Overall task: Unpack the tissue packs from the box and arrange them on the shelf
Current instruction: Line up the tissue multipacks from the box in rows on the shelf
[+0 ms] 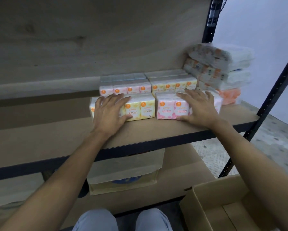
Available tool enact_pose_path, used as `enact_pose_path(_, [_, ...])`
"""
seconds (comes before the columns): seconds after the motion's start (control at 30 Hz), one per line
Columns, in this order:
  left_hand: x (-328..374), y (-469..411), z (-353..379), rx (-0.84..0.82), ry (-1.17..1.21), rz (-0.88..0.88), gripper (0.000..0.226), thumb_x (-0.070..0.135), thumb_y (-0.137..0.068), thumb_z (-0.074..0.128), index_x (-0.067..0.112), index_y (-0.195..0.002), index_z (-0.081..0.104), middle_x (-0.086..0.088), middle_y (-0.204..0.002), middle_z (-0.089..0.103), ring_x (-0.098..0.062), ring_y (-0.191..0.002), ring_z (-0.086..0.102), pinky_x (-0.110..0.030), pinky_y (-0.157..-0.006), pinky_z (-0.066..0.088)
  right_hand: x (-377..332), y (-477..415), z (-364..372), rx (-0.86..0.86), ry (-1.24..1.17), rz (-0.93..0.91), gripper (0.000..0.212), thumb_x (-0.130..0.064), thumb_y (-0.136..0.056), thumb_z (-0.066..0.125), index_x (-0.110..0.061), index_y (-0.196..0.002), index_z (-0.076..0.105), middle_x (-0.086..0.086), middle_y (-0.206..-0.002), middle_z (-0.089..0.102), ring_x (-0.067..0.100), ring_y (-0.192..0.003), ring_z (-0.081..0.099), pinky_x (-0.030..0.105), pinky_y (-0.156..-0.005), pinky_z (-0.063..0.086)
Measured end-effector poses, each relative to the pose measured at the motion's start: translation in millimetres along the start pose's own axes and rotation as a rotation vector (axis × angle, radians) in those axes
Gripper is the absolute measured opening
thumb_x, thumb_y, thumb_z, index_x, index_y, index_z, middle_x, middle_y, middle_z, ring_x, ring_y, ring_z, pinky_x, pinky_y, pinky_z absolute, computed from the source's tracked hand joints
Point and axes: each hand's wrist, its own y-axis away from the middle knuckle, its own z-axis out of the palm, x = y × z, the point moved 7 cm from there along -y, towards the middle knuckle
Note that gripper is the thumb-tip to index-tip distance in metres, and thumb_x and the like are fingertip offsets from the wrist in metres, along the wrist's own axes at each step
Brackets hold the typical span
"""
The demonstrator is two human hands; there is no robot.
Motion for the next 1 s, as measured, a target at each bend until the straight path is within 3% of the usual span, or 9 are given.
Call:
enact_pose_path(0.3, [-2.2, -15.5, 10.3, 0.052, 0.028, -0.005, 0.063, 0.052, -0.078, 0.069, 0.032, -0.135, 0.052, 0.002, -0.141, 0.054, -0.022, -0.132, 0.046, -0.048, -0.109, 0.027, 16.7, -28.4, 14.1, 0.010, -0.048, -0.118, 0.089, -0.082, -0.063, 0.043, -0.040, -0.142, 0.036, 0.000, -0.151, 0.039, 0.024, -0.138, 0.032, 0.051, -0.113, 0.015])
enact_pose_path(0.47, [-2.0, -24.6, 16.6, 0.059, 0.018, -0.023, 0.062, 0.052, -0.077, 0.071, 0.033, -0.133, 0.054, 0.003, -0.140, 0.055, -0.022, -0.131, 0.048, -0.047, -0.107, 0.028, 25.8, -44.3, 23.3, 0.019, -0.060, -0.127, 0.085, -0.076, -0.067, 0.051, -0.040, -0.142, 0.035, 0.000, -0.152, 0.038, 0.026, -0.139, 0.031, 0.051, -0.113, 0.015])
enact_pose_path(1.0, [-2.5, -43.6, 33.4, 0.046, 0.030, -0.045, 0.061, 0.053, -0.081, 0.066, 0.036, -0.137, 0.050, 0.006, -0.145, 0.049, -0.020, -0.135, 0.041, -0.041, -0.113, 0.016, 42.1, -72.2, 35.6, 0.050, -0.096, -0.147, 0.087, -0.075, -0.064, 0.054, -0.037, -0.142, 0.040, 0.002, -0.152, 0.038, 0.027, -0.139, 0.034, 0.052, -0.112, 0.019])
